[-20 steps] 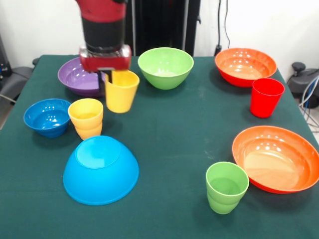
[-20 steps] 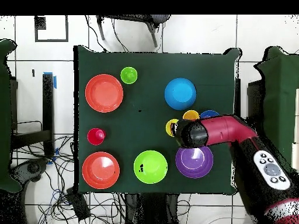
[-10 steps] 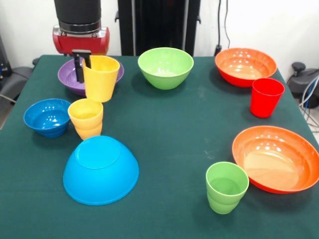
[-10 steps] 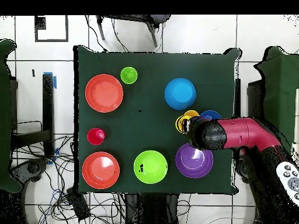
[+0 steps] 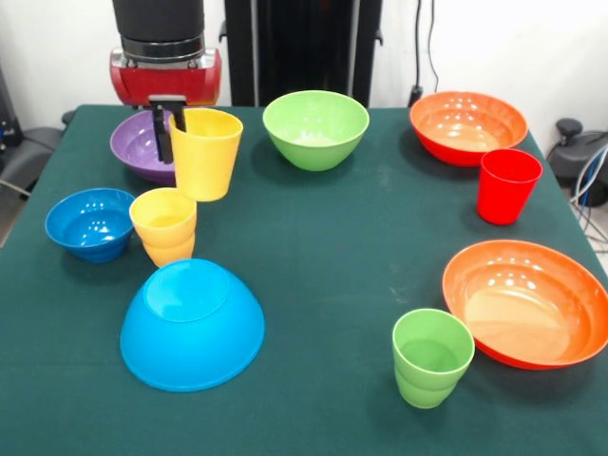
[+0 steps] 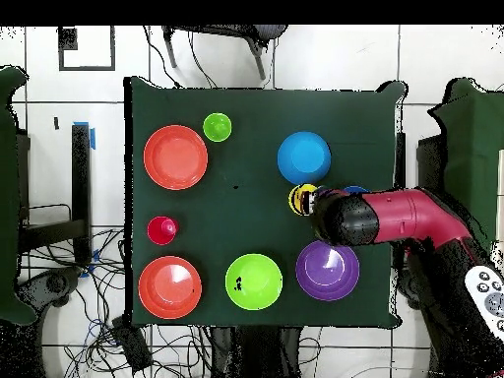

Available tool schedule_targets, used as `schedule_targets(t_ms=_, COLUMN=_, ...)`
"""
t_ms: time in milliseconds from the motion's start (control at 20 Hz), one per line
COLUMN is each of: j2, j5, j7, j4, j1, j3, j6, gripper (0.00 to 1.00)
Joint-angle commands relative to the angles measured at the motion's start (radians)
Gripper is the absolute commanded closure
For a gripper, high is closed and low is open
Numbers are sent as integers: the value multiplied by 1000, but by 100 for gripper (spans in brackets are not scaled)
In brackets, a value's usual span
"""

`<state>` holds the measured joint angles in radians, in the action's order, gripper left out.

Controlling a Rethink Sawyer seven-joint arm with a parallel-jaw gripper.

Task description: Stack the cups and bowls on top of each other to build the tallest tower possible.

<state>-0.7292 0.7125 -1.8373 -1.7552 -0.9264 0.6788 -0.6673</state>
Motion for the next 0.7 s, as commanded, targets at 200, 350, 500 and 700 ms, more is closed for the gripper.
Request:
schedule_targets(t_ms=200, j2=-2, j5=-80, j7=298, j4=95, j1=-64, j3=138, j6=-118, gripper=100)
schedule_targets(t_ms=350, j2=-30, j5=-106, j7=315, j4=108, j1=-74, j3=157, j6=-164, gripper=100)
schedule_targets(t_ms=500, j2=-25, j5=-105, j7=322, j4=138, j1=-74, j3=160, j6=-187, gripper=100)
schedule_targets(t_ms=700, j2=30, j5=-71, j7=343, j4=194, j1=-59, j3=148, j6=-204, gripper=100)
